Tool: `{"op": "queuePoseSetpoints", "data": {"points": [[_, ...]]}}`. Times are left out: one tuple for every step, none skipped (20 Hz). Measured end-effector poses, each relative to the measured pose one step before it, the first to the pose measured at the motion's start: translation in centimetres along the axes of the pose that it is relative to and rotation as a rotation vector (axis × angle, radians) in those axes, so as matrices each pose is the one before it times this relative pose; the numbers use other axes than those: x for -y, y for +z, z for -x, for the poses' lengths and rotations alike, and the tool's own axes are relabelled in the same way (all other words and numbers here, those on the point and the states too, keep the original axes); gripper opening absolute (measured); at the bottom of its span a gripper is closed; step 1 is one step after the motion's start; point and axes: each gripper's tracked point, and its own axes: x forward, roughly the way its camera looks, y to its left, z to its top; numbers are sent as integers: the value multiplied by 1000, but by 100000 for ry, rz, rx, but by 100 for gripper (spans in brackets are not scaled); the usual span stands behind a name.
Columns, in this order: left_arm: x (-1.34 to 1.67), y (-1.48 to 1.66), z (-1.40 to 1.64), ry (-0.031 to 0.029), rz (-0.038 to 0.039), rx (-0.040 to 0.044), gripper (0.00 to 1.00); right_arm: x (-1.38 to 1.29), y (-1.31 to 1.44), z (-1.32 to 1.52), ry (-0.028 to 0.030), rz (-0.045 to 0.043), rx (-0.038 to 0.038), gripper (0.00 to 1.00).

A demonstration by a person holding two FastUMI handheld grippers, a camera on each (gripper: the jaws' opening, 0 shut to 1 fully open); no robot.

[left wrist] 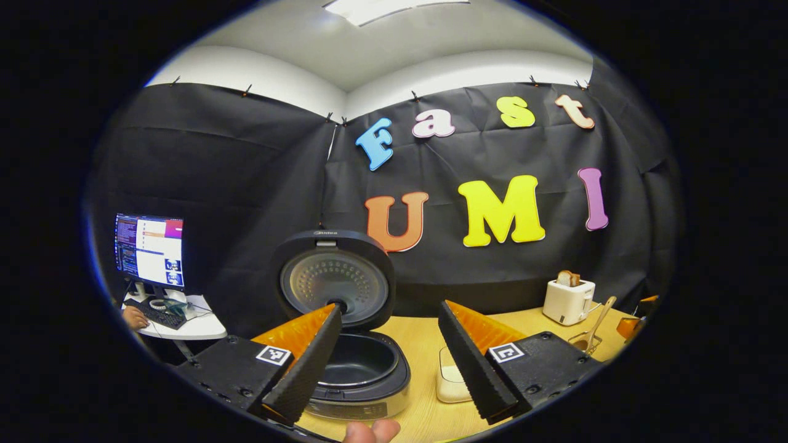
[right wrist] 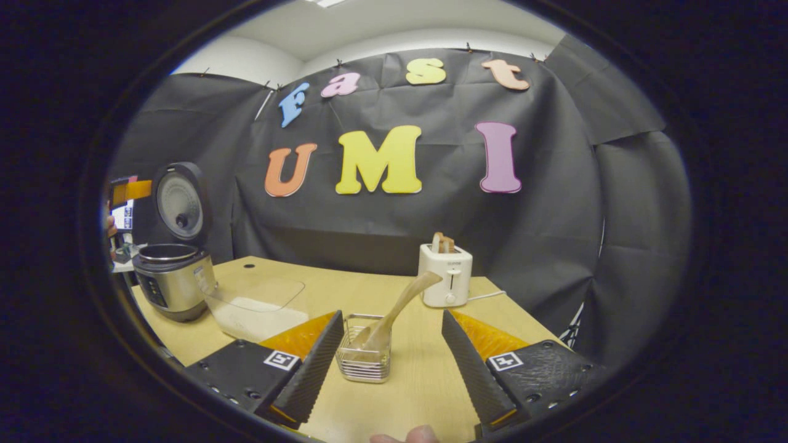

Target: Close the left gripper, press the button to open the rice cooker; take a wooden spoon from the chopstick holder with the right hand, scoop a spoonful of rice and pour it into the rice cooker, then put the wooden spoon back into the chopstick holder.

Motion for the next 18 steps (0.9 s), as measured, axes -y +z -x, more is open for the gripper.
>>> {"op": "queuePoseSetpoints", "data": {"points": [[467,-887,162,-690,1473,-763,100,19,-100,-836,569,-731,-730,96],[626,-967,93,-1287,1787,-1810,100,-66,-130,-922,-141,-49,-1466,96],[578,-929,127,-1771,655,-2031,100,19,-284,-1159,-199,-61,-1407,96],[425,-638,83,-1375,-185,-1132,100,42,-265,-1152,-585,-207,-2183,96],[379,-415,88,-1248,-846,-504,100,94,-401,-1140,-208,-251,-1937,96],[83,-402,37,-434,-988,37,100,152,-310,-1102,-1060,239,-2298,95],[-159,-262,62,790,-861,295,100,142,-246,-1021,-830,-29,-1428,95],[-352,-182,17,1068,-710,85,95,210,-95,-974,-646,-1027,-1176,96],[-350,-99,63,1131,-199,372,100,-28,-17,-842,190,-1524,-724,96],[-262,-19,74,1091,441,290,100,-115,-69,-779,399,-1449,-790,96],[-303,4,127,829,694,561,100,-226,-23,-880,1028,-1382,-694,96],[-318,-30,-49,355,676,498,100,-108,115,-747,376,-441,-156,95],[-379,-183,-15,554,609,-520,100,117,181,-703,68,-1113,-9,95],[-426,-238,-10,739,541,-396,100,67,-293,-519,385,-1630,-782,96],[-291,13,43,578,516,231,100,-4,-88,-676,412,-2015,-1020,96],[-229,119,-12,338,471,270,100,-109,47,-386,798,-1914,-733,92],[-176,125,-44,0,284,404,100,-100,-76,-480,789,-1316,-622,88],[-142,30,-2,-78,-14,-72,100,179,-260,-284,-124,-498,-1677,74]]}}
